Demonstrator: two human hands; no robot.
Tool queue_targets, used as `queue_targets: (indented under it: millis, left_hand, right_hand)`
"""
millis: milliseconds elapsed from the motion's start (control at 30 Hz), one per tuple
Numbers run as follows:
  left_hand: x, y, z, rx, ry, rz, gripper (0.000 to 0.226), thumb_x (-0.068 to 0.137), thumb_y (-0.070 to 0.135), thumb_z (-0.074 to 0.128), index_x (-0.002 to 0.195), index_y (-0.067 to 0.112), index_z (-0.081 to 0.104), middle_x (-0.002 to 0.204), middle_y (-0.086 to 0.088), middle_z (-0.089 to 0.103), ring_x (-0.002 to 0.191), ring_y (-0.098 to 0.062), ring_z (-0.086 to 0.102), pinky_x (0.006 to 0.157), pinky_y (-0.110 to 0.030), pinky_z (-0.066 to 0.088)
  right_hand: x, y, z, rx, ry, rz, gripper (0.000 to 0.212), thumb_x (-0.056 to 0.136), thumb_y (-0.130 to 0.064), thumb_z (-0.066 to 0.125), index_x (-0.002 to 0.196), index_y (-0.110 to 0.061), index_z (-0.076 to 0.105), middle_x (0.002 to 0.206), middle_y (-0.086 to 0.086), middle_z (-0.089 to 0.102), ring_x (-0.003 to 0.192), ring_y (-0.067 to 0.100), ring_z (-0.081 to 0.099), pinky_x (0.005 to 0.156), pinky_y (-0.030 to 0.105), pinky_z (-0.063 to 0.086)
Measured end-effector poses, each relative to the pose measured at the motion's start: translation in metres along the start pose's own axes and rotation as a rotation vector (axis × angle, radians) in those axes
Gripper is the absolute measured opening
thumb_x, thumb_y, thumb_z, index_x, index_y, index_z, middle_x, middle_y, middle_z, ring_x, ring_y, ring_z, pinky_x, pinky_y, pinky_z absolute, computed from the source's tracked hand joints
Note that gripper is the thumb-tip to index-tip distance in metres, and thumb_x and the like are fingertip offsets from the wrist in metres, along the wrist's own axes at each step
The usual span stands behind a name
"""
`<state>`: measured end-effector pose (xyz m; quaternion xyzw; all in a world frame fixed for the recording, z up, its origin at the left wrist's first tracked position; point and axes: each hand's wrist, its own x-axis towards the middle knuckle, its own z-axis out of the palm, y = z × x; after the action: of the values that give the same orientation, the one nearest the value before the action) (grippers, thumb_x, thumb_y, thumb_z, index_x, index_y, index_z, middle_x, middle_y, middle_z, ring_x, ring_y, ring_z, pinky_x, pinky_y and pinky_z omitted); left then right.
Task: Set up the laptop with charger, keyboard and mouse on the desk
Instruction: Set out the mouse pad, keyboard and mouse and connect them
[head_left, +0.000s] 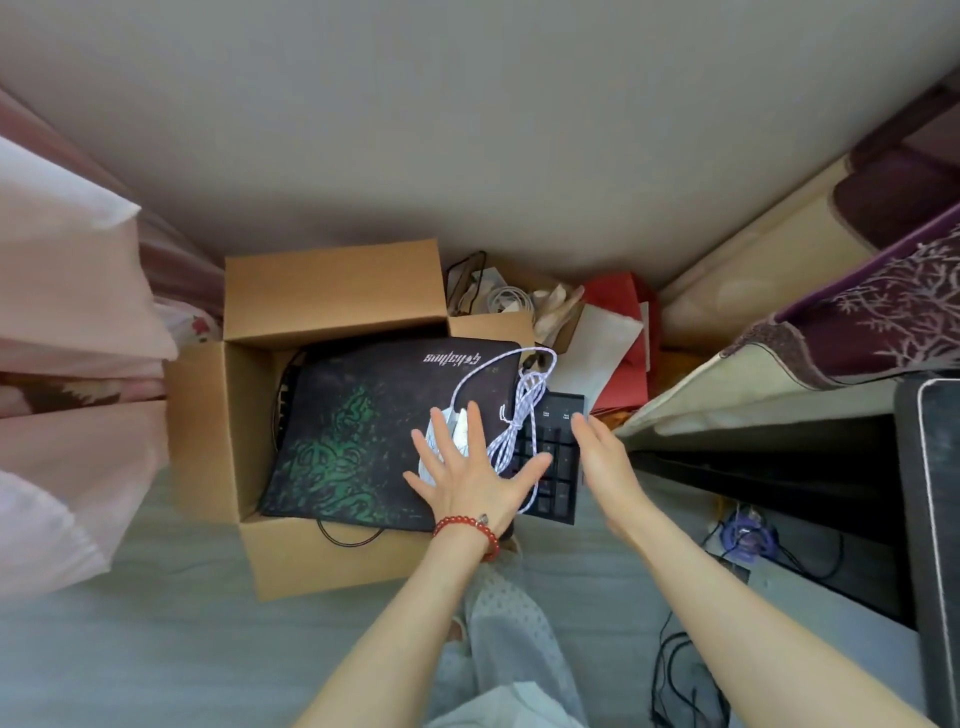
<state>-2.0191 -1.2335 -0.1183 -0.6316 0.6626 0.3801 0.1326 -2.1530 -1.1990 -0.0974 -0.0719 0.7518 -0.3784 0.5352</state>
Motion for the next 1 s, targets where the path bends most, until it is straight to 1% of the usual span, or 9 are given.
queue_targets:
  millis: [100, 167, 233, 300, 400, 567, 667, 833, 1000]
  left_hand:
    - [0.008, 0.005, -0.004, 0.09, 0.021, -0.012, 0.103, 0.06, 0.079, 0.053, 0.14, 0.041, 0.001, 0.154, -0.004, -0.014, 0.14, -0.034, -0.011, 0.108, -0.065, 0.004]
    - [0.013, 0.0, -0.011, 0.057, 0.084, 0.017, 0.093, 0.063, 0.07, 0.06, 0.138, 0.038, 0.017, 0.151, -0.008, 0.005, 0.138, -0.034, 0.01, 0.109, -0.062, 0.011]
    - [0.018, -0.008, -0.017, 0.035, 0.124, 0.06, 0.082, 0.069, 0.063, 0.062, 0.136, 0.035, 0.025, 0.145, -0.009, 0.016, 0.13, -0.035, 0.025, 0.109, -0.056, 0.022]
    - [0.021, -0.013, -0.019, 0.062, 0.14, 0.099, 0.073, 0.074, 0.059, 0.06, 0.135, 0.032, 0.029, 0.142, -0.011, 0.021, 0.125, -0.037, 0.031, 0.105, -0.051, 0.031]
    - [0.024, -0.009, -0.017, 0.107, 0.177, 0.095, 0.071, 0.073, 0.059, 0.057, 0.132, 0.031, 0.03, 0.143, -0.009, 0.024, 0.127, -0.035, 0.03, 0.105, -0.052, 0.03]
    - [0.026, -0.004, -0.009, 0.121, 0.201, 0.097, 0.076, 0.074, 0.065, 0.053, 0.133, 0.026, 0.028, 0.146, -0.013, 0.023, 0.133, -0.033, 0.021, 0.105, -0.053, 0.028]
    - [0.025, -0.003, -0.009, 0.119, 0.209, 0.093, 0.068, 0.081, 0.057, 0.051, 0.136, 0.026, 0.027, 0.147, -0.014, 0.022, 0.134, -0.033, 0.021, 0.104, -0.053, 0.029]
    - [0.022, 0.004, -0.015, 0.127, 0.227, 0.124, 0.056, 0.082, 0.034, 0.055, 0.132, 0.023, 0.033, 0.142, -0.01, 0.03, 0.126, -0.033, 0.03, 0.098, -0.051, 0.035]
    - [0.018, -0.006, -0.031, 0.096, 0.238, 0.216, 0.045, 0.081, 0.025, 0.055, 0.125, 0.021, 0.043, 0.139, -0.006, 0.035, 0.123, -0.03, 0.032, 0.097, -0.047, 0.035]
  right_hand:
    - [-0.002, 0.001, 0.0, -0.067, -0.011, -0.038, 0.025, 0.096, -0.024, 0.043, 0.116, -0.012, 0.053, 0.103, 0.0, 0.064, 0.091, 0.012, 0.06, 0.066, 0.014, 0.048]
    - [-0.004, 0.003, 0.002, -0.227, 0.024, -0.092, 0.029, 0.094, -0.024, 0.048, 0.12, -0.012, 0.049, 0.116, 0.008, 0.06, 0.103, 0.02, 0.057, 0.084, 0.028, 0.047]
    - [-0.008, 0.007, 0.007, -0.403, 0.089, -0.152, 0.035, 0.092, -0.025, 0.05, 0.125, -0.014, 0.044, 0.124, 0.009, 0.055, 0.113, 0.026, 0.053, 0.091, 0.036, 0.043]
    - [-0.012, 0.01, 0.014, -0.518, 0.137, -0.169, 0.048, 0.091, -0.026, 0.051, 0.134, -0.013, 0.033, 0.129, 0.011, 0.048, 0.116, 0.031, 0.049, 0.091, 0.04, 0.042]
    - [-0.014, 0.013, 0.025, -0.697, 0.176, -0.151, 0.07, 0.092, -0.032, 0.049, 0.145, -0.01, 0.008, 0.135, 0.015, 0.038, 0.112, 0.04, 0.05, 0.087, 0.044, 0.043]
    - [-0.015, 0.016, 0.024, -0.835, 0.204, -0.184, 0.077, 0.094, -0.038, 0.043, 0.145, -0.01, -0.006, 0.133, 0.015, 0.035, 0.1, 0.039, 0.056, 0.073, 0.041, 0.045]
    - [-0.016, 0.017, 0.023, -0.804, 0.201, -0.197, 0.076, 0.094, -0.039, 0.043, 0.146, -0.011, -0.006, 0.133, 0.014, 0.034, 0.099, 0.038, 0.057, 0.071, 0.04, 0.045]
    - [-0.018, 0.015, 0.023, -0.728, 0.203, -0.207, 0.073, 0.093, -0.042, 0.042, 0.146, -0.016, 0.0, 0.134, 0.012, 0.037, 0.104, 0.036, 0.056, 0.079, 0.043, 0.047]
    - [-0.022, 0.005, 0.028, -0.607, 0.235, -0.163, 0.054, 0.092, -0.044, 0.043, 0.135, -0.015, 0.029, 0.131, 0.01, 0.047, 0.107, 0.033, 0.055, 0.081, 0.041, 0.045]
